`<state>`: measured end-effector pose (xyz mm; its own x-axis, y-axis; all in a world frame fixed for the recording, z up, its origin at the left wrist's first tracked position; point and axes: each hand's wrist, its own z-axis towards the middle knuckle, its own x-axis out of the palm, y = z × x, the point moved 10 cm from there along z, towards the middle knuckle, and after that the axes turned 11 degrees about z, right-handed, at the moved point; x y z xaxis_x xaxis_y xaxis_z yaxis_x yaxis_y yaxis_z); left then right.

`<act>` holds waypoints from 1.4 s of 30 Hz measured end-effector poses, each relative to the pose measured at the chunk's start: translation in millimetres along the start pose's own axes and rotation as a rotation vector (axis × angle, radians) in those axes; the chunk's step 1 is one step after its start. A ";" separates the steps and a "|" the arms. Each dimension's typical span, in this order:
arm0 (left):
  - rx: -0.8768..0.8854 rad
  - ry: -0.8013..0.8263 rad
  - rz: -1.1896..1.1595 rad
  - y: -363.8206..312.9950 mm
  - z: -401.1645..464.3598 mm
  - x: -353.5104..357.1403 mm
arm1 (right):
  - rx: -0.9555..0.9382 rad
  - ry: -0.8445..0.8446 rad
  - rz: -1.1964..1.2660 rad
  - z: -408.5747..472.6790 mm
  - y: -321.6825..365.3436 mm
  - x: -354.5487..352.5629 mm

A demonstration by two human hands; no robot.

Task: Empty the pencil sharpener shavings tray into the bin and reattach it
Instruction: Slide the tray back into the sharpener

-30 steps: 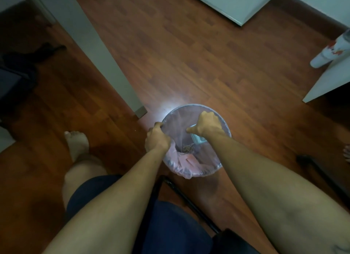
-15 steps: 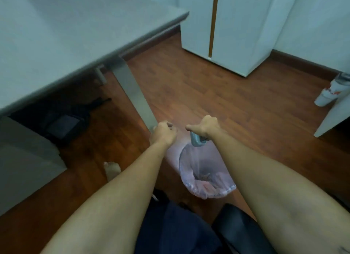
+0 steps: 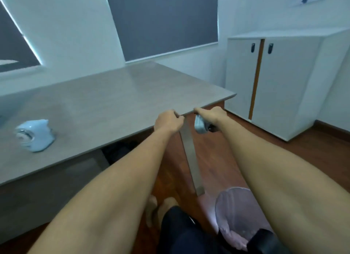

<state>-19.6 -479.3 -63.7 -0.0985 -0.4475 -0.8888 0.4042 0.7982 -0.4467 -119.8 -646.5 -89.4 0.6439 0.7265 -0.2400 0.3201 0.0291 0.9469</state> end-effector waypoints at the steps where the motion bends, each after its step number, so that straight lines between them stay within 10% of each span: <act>1: -0.021 -0.027 -0.015 10.5 -1.0 -22.0 | -0.007 0.028 0.046 -5.5 14.9 14.6; 26: -0.557 -0.748 0.019 342.5 -89.0 -280.8 | -0.074 0.533 0.429 -95.8 137.3 389.5; 42: -0.641 -0.636 -0.321 425.6 -50.7 -247.7 | -0.063 0.535 0.320 -68.8 124.9 456.9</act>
<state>130.7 -8.3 -38.9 0.4704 -0.6677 -0.5770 -0.1497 0.5840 -0.7978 166.6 -263.7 -66.2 0.2585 0.9486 0.1825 0.1167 -0.2182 0.9689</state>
